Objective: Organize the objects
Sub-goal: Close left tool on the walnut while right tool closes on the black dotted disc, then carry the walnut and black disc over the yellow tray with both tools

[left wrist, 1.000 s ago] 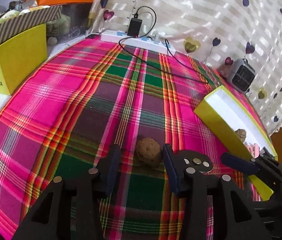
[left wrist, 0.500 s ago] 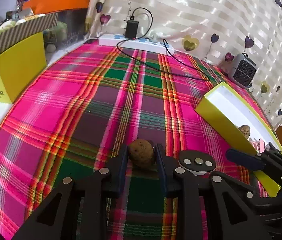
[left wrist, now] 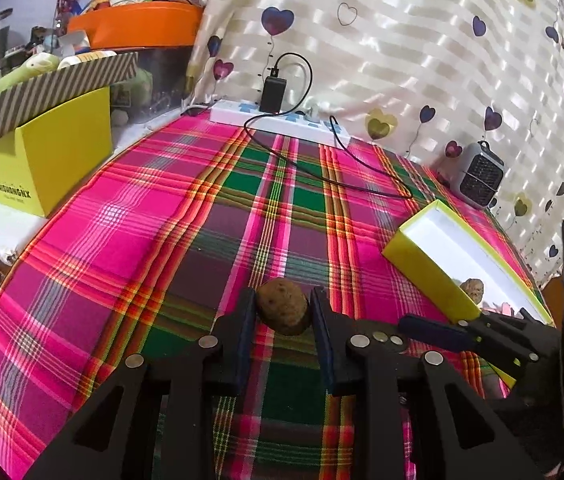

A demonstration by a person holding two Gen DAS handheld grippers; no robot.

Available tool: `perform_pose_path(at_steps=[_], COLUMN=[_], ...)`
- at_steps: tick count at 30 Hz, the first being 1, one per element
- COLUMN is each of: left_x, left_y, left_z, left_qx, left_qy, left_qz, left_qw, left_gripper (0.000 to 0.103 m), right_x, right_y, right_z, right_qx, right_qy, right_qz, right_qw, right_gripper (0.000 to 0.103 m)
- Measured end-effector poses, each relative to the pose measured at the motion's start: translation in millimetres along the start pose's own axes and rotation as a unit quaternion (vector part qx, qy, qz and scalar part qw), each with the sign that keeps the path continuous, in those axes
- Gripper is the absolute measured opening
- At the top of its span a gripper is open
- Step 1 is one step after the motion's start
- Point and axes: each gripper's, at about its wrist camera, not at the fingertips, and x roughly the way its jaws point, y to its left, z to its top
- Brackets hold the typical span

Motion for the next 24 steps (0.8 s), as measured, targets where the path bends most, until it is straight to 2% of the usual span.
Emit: perform_pose_path(at_steps=[9, 17, 19, 20, 24], left_x=[-1, -1, -1, -1, -1], left_y=[8, 10, 10, 10, 10], left_z=[1, 1, 1, 1, 1], left_qx=[-0.022, -0.021, -0.021, -0.021, -0.021], left_qy=[0.001, 0.005, 0.005, 0.004, 0.005], left_qz=[-0.002, -0.003, -0.003, -0.002, -0.002], left_qw=[0.9998, 0.9998, 0.9998, 0.9998, 0.9998], left_gripper=[0.026, 0.026, 0.026, 0.026, 0.026], right_x=[12, 17, 17, 17, 15], right_y=[5, 5, 6, 6, 7], right_z=[6, 9, 9, 9, 7], right_qx=[-0.006, -0.007, -0.009, -0.011, -0.011], right_qy=[0.013, 0.019, 0.020, 0.019, 0.019], right_qz=[-0.006, -0.017, -0.017, -0.018, -0.017], right_qw=[1.000, 1.000, 1.000, 1.000, 1.000], right_gripper=[0.047, 0.046, 0.043, 0.037, 0.037])
